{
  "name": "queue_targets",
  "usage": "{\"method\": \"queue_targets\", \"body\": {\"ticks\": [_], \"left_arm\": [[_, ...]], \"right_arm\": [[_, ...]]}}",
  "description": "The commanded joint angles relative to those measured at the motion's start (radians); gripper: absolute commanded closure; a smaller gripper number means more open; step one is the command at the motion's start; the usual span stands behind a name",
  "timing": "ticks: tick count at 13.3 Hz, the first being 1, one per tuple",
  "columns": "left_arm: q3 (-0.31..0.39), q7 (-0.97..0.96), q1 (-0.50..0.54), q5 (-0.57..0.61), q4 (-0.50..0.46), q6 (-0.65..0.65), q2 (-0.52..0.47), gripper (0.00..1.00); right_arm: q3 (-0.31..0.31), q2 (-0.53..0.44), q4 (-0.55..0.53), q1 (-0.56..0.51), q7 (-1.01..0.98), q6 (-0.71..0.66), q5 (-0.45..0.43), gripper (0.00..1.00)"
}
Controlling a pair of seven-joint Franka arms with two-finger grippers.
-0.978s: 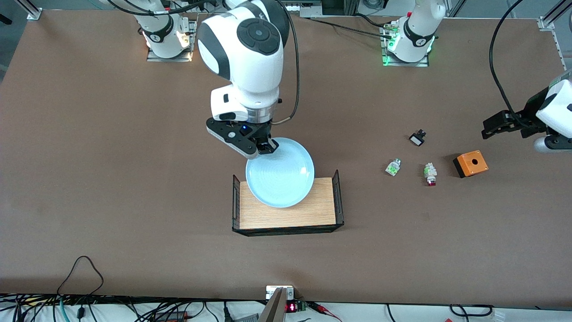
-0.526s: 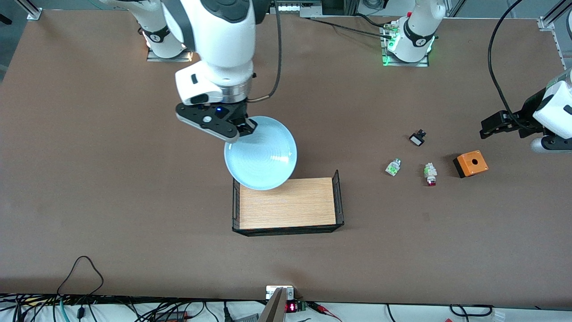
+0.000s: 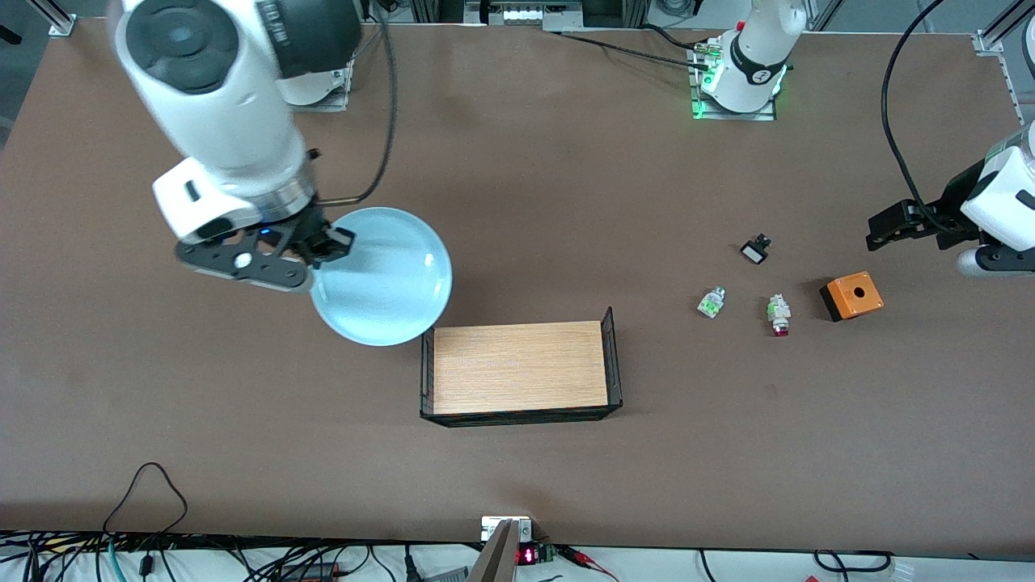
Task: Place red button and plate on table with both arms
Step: 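Lift the blue plate out of the tray with the right gripper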
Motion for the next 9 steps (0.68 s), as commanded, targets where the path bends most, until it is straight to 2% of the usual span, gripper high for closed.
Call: {"method": "queue_targets", "body": {"ticks": [1, 9], "left_arm": [[-0.001, 0.045, 0.002, -0.013, -0.016, 0.003, -0.020, 0.00], [-0.001, 0.027, 0.005, -0.017, -0.003, -0.037, -0.022, 0.00]], "right_arm": [[0.009, -0.022, 0.000, -0.072, -0.168, -0.045, 0.019, 1.00], [0.007, -0.024, -0.019, -0.254, -0.552, -0.060, 0.020, 1.00]]}}
